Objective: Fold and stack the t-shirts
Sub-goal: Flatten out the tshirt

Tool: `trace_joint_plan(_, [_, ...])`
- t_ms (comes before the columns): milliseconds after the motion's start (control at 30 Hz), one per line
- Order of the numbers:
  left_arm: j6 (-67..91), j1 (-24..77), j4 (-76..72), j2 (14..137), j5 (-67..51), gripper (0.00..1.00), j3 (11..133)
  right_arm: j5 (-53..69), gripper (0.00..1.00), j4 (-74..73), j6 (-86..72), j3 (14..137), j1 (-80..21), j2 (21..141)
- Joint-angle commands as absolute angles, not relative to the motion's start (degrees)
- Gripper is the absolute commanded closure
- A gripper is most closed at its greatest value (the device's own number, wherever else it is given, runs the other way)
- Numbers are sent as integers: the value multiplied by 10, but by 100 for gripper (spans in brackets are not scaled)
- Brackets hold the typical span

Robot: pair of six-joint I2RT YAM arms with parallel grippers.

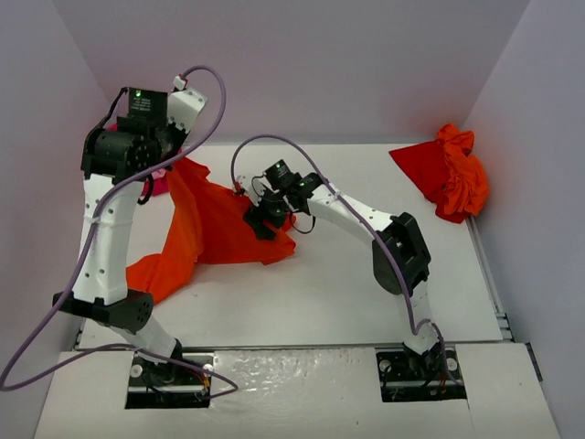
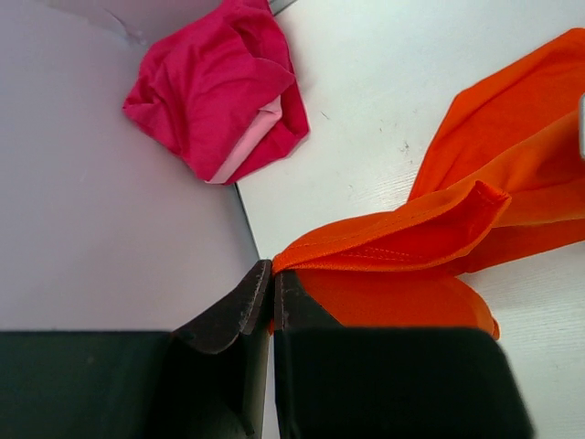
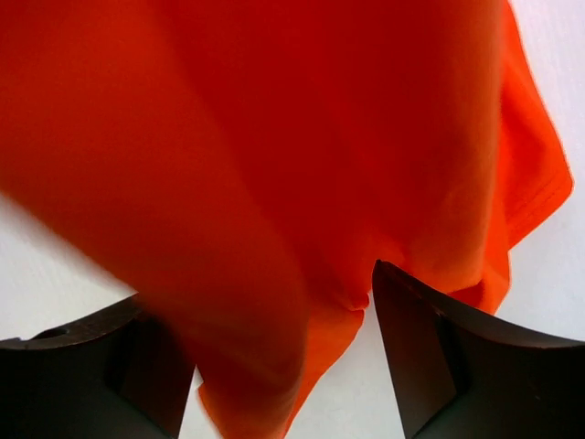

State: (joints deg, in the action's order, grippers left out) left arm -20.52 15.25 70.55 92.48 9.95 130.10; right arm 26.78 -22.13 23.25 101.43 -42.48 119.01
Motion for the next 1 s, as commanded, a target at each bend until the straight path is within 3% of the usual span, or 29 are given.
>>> trace_joint_plan(0, [-219,148,722,879,133,100,1351,263,35,-219,247,1055,-429,1211])
trace_joint_plan(100, [-220,146,722,867,154,100,1375,260,45,-221,243,1072,-429,1238])
trace_joint_plan(233, [-229,127,721,854,185,100,1413,235,46,-221,258,1049,-421,1237])
trace_joint_plan(400, [-242,91,720,832,193,100,1429,202,58,-221,273,1009,-386,1195])
trace_joint_plan(533, [-244,81,707,814,197,100,1394,153,78,-221,279,1004,-339,1155])
trace_joint_plan(600, [-241,81,703,812,194,100,1390,134,93,-220,278,1016,-320,1142])
trace_joint_plan(700, [-236,81,703,813,186,100,1390,139,100,-219,279,1022,-301,1114])
trace_joint_plan(800, [-233,81,703,813,181,100,1384,158,96,-215,274,1014,-301,1100])
trace_joint_plan(833, [-231,81,702,811,181,100,1379,163,88,-215,269,1013,-302,1100])
trace_joint_plan(900, [-232,81,703,807,178,100,1369,188,57,-216,260,1013,-303,1105])
trace_joint_plan(933, [-231,81,702,805,177,100,1362,197,49,-216,256,1013,-305,1107])
trace_joint_plan(967, [-229,81,700,802,176,100,1354,208,48,-215,252,1012,-307,1108])
